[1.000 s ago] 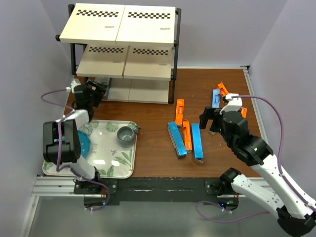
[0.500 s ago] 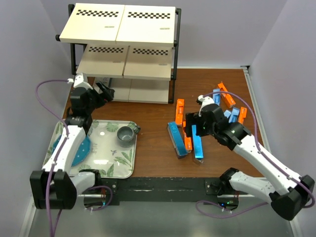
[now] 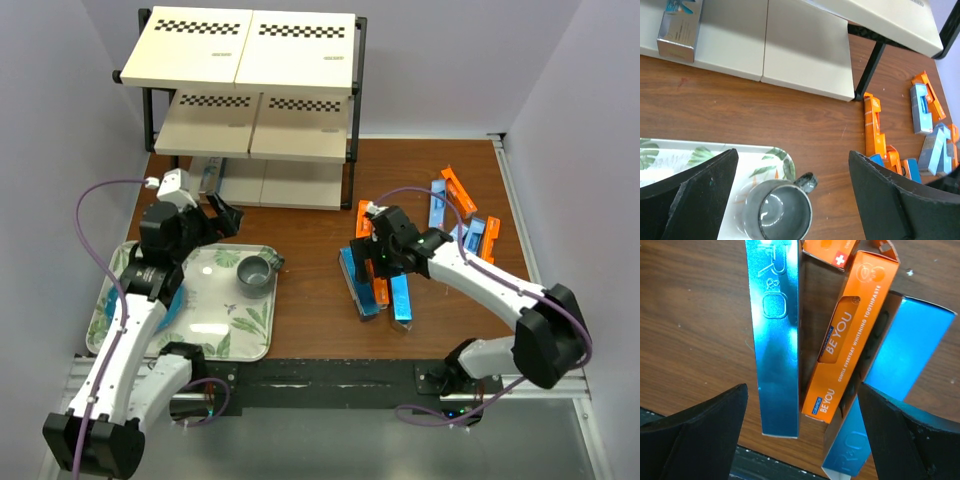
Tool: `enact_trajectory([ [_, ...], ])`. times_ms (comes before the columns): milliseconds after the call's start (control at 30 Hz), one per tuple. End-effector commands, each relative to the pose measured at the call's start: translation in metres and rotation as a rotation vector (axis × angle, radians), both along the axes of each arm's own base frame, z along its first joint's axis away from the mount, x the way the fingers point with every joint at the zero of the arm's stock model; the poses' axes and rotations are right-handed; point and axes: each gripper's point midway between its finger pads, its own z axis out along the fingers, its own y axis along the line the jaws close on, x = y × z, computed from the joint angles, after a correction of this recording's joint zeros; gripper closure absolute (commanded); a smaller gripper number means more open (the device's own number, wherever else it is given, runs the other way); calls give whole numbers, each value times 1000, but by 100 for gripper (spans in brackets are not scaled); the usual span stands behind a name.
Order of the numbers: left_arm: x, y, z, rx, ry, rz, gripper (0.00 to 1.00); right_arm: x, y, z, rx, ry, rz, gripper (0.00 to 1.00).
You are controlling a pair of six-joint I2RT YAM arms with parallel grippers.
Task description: Place and organize the toothpastes onto the shelf
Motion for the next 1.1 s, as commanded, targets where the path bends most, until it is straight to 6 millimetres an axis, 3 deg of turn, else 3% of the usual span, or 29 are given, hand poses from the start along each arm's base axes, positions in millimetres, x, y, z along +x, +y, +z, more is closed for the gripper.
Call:
enact_trajectory([
  [0, -18, -4, -15, 25, 33, -54, 2, 10, 29, 3, 47, -22, 53, 6],
  [300, -33, -13, -22, 21, 61, -117, 2, -8, 60, -19, -8, 18, 81, 16],
  [433, -35, -17, -23, 33, 72, -140, 2, -12, 59, -23, -74, 2, 62, 32],
  [633, -38, -24, -21, 43, 70, -171, 2, -28, 68, -21, -184, -42, 98, 43],
  [900, -41, -28, -24, 64, 84, -194, 2, -51, 85, -30, -444, -161, 171, 60],
  [1067, -42, -30, -24, 67, 87, -197, 2, -64, 96, -25, -622, -269, 241, 69],
])
